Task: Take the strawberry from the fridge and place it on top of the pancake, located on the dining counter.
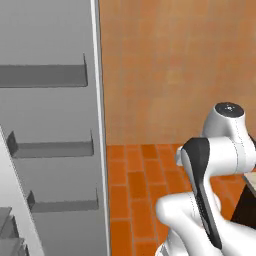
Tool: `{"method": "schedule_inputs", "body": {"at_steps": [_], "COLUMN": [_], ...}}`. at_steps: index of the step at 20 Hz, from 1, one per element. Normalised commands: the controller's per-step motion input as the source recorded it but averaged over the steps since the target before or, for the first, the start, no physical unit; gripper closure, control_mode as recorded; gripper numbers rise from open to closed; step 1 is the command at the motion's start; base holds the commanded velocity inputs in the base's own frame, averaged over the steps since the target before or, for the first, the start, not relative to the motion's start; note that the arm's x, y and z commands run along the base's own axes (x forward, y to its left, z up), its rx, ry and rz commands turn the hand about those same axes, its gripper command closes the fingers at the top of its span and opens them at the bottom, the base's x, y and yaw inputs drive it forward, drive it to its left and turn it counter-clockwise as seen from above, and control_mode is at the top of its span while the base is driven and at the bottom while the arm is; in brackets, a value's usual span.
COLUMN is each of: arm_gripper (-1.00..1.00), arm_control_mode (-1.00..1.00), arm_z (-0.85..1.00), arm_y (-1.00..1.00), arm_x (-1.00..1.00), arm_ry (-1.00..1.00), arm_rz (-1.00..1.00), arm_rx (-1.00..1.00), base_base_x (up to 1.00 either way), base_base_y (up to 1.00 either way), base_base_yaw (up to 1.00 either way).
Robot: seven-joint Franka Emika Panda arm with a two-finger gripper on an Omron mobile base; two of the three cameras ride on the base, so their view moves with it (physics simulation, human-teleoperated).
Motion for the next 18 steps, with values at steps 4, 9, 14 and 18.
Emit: {"method": "schedule_inputs", "body": {"at_steps": [4, 9, 14, 18], "arm_gripper": [1.0, 1.0, 1.0, 1.0], "arm_control_mode": [1.0, 1.0, 1.0, 1.0], "arm_z": [0.0, 0.0, 0.0, 0.0], "arm_y": [0.0, 0.0, 0.0, 0.0], "arm_x": [0.0, 0.0, 0.0, 0.0], "arm_ry": [0.0, 0.0, 0.0, 0.0], "arm_rz": [0.0, 0.0, 0.0, 0.0], "arm_rx": [0.0, 0.0, 0.0, 0.0], "base_base_x": [0.15, 0.72, 1.0, 1.0], "base_base_y": [-0.68, -0.06, -0.1, -0.32], "base_base_yaw": [-0.58, -0.01, 0.01, 0.0]}}
